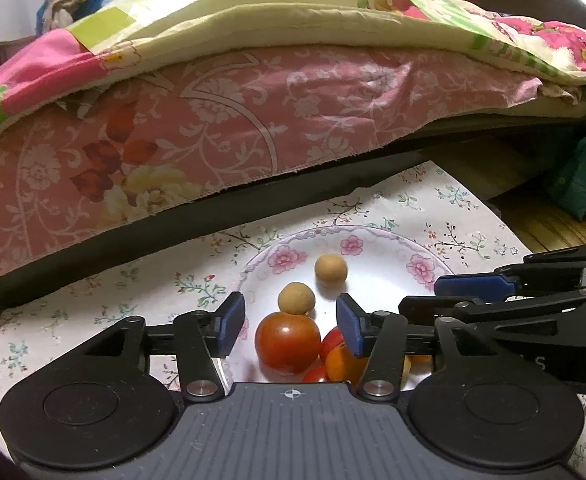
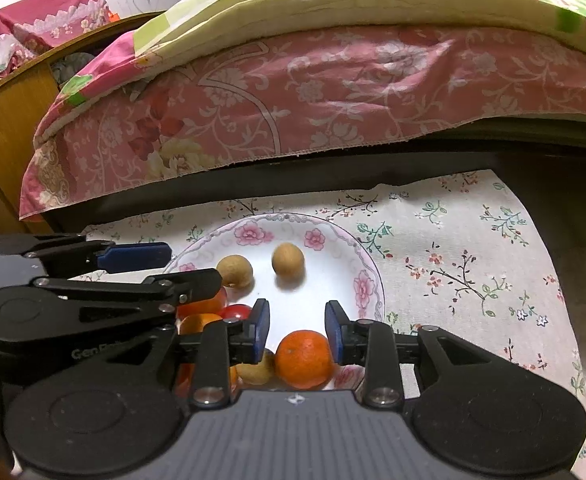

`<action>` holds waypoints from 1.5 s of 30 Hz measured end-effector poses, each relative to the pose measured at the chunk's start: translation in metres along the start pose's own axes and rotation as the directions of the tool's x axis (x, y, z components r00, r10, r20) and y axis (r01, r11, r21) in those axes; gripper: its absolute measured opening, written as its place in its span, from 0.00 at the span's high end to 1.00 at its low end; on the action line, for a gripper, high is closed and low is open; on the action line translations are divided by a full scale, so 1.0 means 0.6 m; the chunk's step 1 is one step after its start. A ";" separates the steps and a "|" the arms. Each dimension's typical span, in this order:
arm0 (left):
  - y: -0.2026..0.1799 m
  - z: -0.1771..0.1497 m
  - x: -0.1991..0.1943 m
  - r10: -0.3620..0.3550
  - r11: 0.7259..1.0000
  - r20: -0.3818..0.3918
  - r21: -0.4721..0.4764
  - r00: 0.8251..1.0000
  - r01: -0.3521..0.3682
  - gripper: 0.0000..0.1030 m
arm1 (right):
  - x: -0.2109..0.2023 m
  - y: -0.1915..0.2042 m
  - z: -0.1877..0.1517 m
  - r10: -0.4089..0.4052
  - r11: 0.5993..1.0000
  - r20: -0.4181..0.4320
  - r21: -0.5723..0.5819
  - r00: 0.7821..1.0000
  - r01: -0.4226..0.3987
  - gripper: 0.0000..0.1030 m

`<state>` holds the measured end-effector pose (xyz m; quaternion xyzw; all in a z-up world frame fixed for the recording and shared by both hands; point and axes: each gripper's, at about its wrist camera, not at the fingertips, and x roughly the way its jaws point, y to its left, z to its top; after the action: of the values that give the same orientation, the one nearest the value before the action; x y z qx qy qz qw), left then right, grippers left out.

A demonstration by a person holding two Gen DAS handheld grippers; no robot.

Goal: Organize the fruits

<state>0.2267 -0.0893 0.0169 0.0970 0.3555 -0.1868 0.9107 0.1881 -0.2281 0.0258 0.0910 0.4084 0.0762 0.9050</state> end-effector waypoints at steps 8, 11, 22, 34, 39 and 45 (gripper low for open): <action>-0.002 -0.006 -0.039 0.020 1.000 0.019 0.004 1.000 -0.021 0.32 | -0.031 0.016 -0.007 -0.017 1.000 0.016 -0.008 1.000 0.018 0.69; -0.006 -0.010 -0.050 0.029 1.000 0.023 0.007 0.999 -0.029 0.28 | -0.044 0.021 -0.013 -0.024 1.000 0.022 -0.005 0.999 0.024 0.69; -0.029 -0.024 -0.094 0.076 0.997 0.068 0.009 0.995 -0.077 0.11 | -0.083 0.020 -0.037 -0.048 0.998 0.031 0.028 0.998 0.048 0.69; -0.033 -0.043 -0.134 0.123 0.992 0.091 -0.017 0.988 -0.122 0.00 | -0.121 0.033 -0.061 -0.045 0.998 0.042 0.046 0.998 0.043 0.68; -0.031 -0.055 -0.143 0.115 0.993 0.079 -0.046 0.990 -0.112 0.00 | -0.134 0.041 -0.073 -0.049 0.998 0.044 0.047 0.998 0.047 0.68; -0.033 -0.075 -0.153 0.113 0.992 0.060 -0.060 0.992 -0.109 0.00 | -0.149 0.047 -0.085 -0.055 0.997 0.049 0.052 0.997 0.053 0.68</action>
<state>0.1290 -0.0684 0.0459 0.0848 0.3257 -0.1286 0.9329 0.0895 -0.2143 0.0637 0.1048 0.3896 0.0389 0.9142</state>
